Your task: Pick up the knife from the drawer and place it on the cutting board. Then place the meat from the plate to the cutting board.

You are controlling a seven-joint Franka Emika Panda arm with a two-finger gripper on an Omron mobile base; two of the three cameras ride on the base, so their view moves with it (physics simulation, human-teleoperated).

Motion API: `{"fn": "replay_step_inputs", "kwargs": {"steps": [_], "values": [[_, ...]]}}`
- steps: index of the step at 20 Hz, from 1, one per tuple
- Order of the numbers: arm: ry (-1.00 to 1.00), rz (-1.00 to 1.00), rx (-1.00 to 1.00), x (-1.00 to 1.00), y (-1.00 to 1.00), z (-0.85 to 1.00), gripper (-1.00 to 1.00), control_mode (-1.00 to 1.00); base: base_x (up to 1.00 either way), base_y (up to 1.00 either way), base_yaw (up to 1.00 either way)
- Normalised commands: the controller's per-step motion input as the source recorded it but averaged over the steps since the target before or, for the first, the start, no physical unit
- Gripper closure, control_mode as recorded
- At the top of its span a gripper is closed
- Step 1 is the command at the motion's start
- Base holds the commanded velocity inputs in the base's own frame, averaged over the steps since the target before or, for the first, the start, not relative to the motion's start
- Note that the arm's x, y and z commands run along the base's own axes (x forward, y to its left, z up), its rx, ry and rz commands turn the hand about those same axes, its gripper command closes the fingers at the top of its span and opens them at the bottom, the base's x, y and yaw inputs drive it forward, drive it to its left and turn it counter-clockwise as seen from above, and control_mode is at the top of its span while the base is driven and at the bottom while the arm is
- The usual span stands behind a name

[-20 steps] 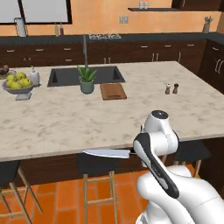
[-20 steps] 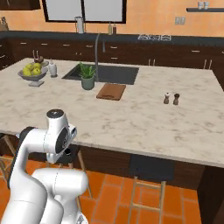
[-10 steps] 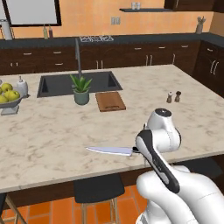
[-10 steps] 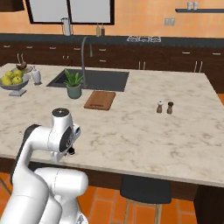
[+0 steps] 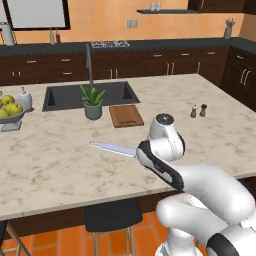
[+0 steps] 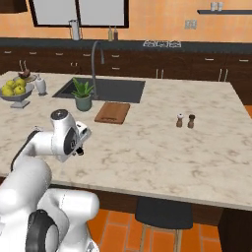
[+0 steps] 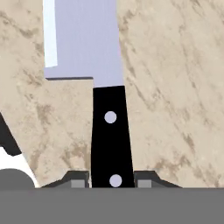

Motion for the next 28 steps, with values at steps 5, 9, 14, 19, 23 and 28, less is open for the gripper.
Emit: {"fn": "replay_step_inputs", "kwargs": {"steps": [5,9,14,19,23,28], "values": [[-0.02,-0.25,-0.03,0.96,0.0,0.03,1.0,-1.0,0.0,0.0,0.0],[-0.05,-0.31,-0.02,0.69,-0.08,0.0,1.0,-1.0,0.0,0.0,0.0],[0.0,-0.26,0.1,0.4,-0.56,0.26,1.0,-1.0,0.0,0.0,0.0],[0.0,-0.13,0.15,0.53,-0.39,0.18,1.0,-1.0,0.0,0.0,0.0],[-0.13,-0.08,0.01,0.8,-0.21,0.0,1.0,-1.0,0.0,0.0,0.0],[-0.09,-0.08,0.06,0.77,-0.11,0.0,1.0,-1.0,0.0,0.0,0.0]]}}
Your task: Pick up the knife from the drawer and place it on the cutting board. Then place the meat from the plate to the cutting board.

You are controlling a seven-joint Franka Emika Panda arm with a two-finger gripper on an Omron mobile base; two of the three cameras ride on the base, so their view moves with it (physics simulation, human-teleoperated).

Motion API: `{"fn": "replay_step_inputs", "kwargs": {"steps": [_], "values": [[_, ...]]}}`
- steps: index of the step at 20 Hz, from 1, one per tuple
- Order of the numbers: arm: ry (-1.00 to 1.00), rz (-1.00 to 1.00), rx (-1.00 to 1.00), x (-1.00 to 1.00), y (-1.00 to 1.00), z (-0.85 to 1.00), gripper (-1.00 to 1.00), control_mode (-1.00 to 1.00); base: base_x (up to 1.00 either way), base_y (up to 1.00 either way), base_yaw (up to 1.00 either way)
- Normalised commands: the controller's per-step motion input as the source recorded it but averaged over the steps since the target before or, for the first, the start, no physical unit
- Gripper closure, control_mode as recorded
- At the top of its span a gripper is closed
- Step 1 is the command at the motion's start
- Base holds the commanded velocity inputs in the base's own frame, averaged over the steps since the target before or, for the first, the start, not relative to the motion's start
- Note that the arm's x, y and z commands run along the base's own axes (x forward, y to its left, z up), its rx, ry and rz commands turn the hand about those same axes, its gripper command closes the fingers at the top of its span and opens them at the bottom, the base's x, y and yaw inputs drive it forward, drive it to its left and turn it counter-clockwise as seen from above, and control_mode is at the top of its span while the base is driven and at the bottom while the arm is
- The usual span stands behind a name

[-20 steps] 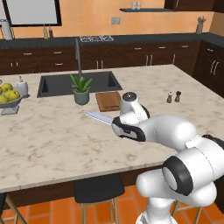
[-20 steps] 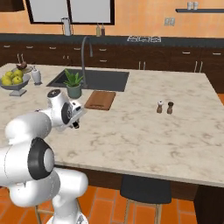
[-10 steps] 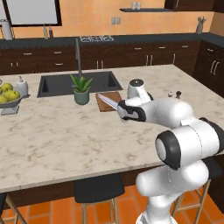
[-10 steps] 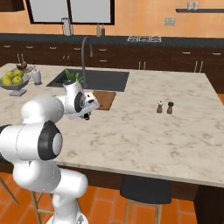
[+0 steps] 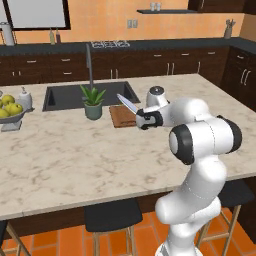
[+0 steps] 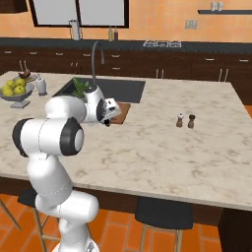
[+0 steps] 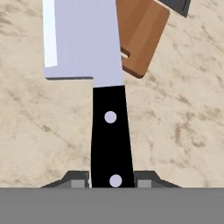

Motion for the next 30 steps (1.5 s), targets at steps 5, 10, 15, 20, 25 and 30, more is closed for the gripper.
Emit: {"fn": "replay_step_inputs", "kwargs": {"steps": [5,10,15,20,25,30], "values": [[0.04,-0.1,0.03,0.56,0.0,0.0,1.0,-1.0,0.0,0.0,0.0],[0.11,-0.05,0.01,0.65,0.01,-0.05,1.0,-1.0,0.0,0.0,0.0],[0.05,0.0,0.06,0.45,0.0,-0.23,1.0,-1.0,0.0,0.0,0.0],[0.06,-0.01,0.04,0.47,0.0,-0.21,1.0,-1.0,0.0,0.0,0.0],[0.02,-0.03,0.0,0.45,0.0,-0.26,1.0,-1.0,0.0,0.0,0.0],[-0.01,-0.04,0.0,0.34,0.01,-0.48,1.0,-1.0,0.0,0.0,0.0]]}}
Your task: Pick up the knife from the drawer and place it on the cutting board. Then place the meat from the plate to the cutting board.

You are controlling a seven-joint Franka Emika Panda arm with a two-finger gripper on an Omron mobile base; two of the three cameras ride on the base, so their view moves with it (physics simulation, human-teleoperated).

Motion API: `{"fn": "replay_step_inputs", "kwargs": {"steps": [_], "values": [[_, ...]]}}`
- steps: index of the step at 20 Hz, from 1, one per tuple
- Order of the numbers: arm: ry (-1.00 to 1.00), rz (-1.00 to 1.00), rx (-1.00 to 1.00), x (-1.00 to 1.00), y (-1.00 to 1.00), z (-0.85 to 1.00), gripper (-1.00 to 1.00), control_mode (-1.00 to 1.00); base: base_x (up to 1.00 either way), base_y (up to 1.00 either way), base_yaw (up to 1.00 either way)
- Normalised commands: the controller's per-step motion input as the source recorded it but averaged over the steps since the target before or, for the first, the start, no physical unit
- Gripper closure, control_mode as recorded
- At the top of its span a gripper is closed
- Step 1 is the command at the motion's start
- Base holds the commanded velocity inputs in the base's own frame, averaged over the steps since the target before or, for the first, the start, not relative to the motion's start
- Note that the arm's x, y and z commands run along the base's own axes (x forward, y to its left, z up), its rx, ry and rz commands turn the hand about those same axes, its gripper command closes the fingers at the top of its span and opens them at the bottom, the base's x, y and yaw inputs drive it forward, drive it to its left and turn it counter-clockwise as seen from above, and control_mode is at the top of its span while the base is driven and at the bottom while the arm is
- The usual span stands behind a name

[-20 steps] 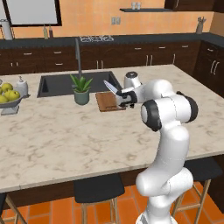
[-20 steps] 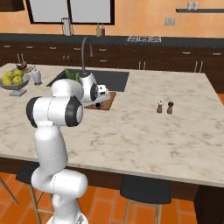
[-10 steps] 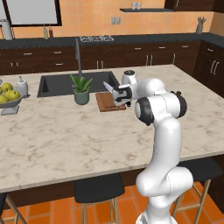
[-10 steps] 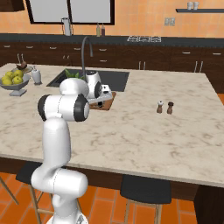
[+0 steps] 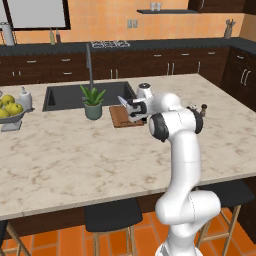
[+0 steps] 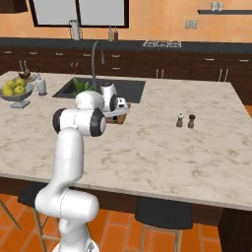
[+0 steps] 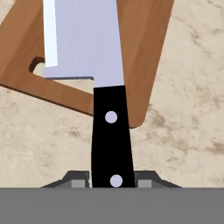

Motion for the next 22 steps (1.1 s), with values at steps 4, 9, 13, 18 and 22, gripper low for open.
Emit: {"fn": "replay_step_inputs", "kwargs": {"steps": [4,9,13,18,22], "values": [[-0.01,-0.06,0.0,0.37,0.01,-0.19,1.0,-1.0,0.0,0.0,0.0],[-0.05,-0.07,0.0,0.32,0.01,-0.07,1.0,-1.0,0.0,0.0,0.0],[-0.01,-0.06,0.0,0.22,0.05,-0.32,1.0,-1.0,0.0,0.0,0.0],[0.0,-0.05,0.0,0.21,0.13,-0.44,1.0,-1.0,0.0,0.0,0.0],[0.0,-0.05,0.0,0.25,0.07,-0.24,-1.0,-1.0,0.0,0.0,0.0]]}}
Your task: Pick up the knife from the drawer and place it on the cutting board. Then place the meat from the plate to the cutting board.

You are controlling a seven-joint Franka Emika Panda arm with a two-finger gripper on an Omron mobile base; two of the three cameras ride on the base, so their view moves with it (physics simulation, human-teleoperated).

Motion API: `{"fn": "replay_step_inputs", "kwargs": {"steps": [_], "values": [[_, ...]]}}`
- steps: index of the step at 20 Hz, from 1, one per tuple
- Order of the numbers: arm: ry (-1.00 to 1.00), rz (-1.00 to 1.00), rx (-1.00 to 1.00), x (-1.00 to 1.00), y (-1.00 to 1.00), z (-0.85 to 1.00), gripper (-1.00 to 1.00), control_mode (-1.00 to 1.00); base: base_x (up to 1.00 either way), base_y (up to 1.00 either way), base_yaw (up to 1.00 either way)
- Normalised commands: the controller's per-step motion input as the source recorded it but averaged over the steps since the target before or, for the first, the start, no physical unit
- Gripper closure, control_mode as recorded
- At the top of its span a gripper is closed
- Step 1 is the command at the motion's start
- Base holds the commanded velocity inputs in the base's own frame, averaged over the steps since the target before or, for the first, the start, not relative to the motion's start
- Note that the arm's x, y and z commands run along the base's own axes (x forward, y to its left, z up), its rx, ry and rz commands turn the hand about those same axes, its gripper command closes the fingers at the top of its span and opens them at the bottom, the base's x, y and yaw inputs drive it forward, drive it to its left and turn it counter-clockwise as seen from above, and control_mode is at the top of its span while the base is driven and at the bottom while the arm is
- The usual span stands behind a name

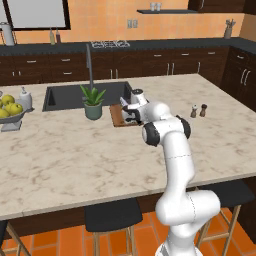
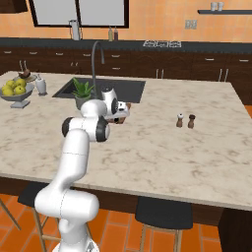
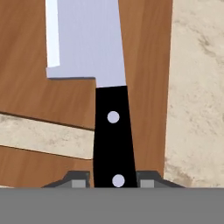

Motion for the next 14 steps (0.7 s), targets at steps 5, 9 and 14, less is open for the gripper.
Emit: {"fn": "replay_step_inputs", "kwargs": {"steps": [5,9,14], "values": [[-0.01,-0.06,0.0,0.15,0.0,0.0,-1.0,-1.0,0.0,0.0,0.0],[-0.1,-0.02,0.02,-0.61,0.0,0.0,-1.0,-1.0,0.0,0.0,0.0],[-0.12,-0.01,0.04,-1.0,0.02,-0.03,-1.0,-1.0,0.0,0.0,0.0]]}}
